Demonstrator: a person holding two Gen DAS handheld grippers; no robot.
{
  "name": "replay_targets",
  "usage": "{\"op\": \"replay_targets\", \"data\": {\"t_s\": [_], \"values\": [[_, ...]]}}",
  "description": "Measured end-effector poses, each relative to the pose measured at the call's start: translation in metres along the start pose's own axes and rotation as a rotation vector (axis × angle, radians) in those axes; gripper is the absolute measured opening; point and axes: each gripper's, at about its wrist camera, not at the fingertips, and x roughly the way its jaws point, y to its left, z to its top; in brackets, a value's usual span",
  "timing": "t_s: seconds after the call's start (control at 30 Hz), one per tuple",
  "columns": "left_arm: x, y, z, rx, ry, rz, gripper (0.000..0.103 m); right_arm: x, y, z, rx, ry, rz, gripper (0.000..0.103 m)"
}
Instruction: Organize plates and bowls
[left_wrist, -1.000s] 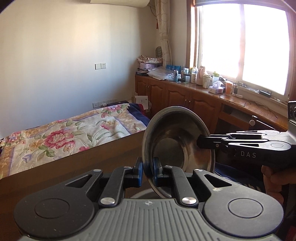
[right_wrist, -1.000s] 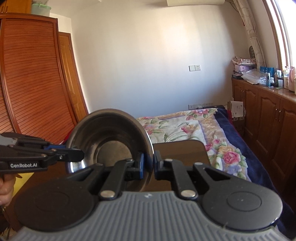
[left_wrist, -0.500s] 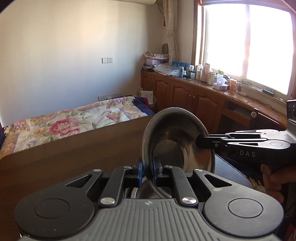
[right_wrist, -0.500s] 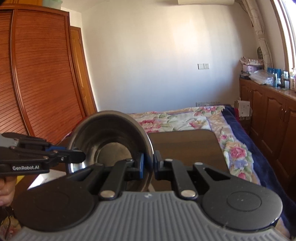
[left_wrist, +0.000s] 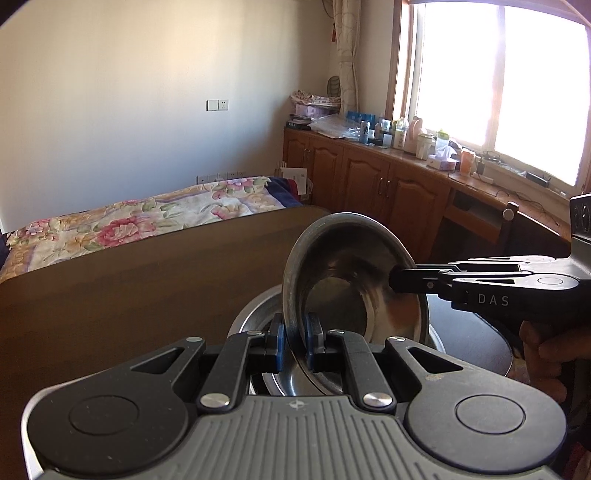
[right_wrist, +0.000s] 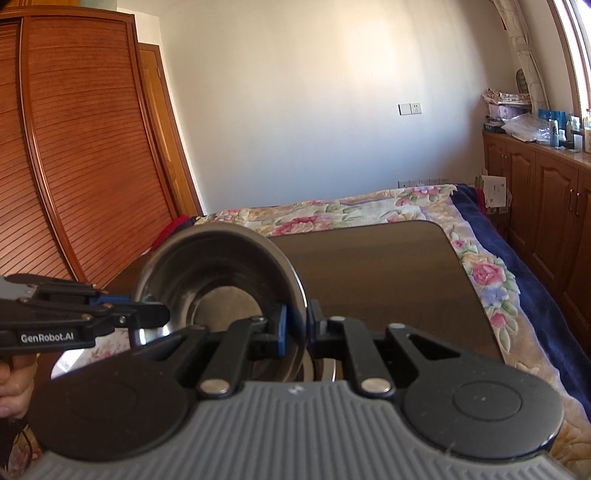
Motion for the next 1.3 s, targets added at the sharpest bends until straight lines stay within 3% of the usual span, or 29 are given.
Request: {"op": "replay_targets", "data": {"t_s": [0.83,1.03,1.17,1.2,1.3], "values": [[0.018,-0.001,-0.015,-0.038,0.024,0.038,0.013,0.001,0.018,-0.024,-0.081,-0.040,-0.057,0.014],[0.018,-0.005,-0.020,-0.022,-0.002,0.073,0.015,0.005,0.020,-0.027,-0.082,-0.053,-0.073,0.015],[0.016,-0.005,-0.022,-0.045,-0.026,0.072,0.022,0.005,0.024,-0.030,-0.102,-0.076,-0.091,0.015],[0.015,-0.005,-0.023,-0.046,-0.033,0.077,0.023,0.004,0.025,-0.030,-0.109,-0.082,-0.095,0.016],[0.012,-0.006,-0.026,-0.045,-0.051,0.081,0.027,0.000,0.028,-0.032,-0.123,-0.120,-0.086,0.035]]}}
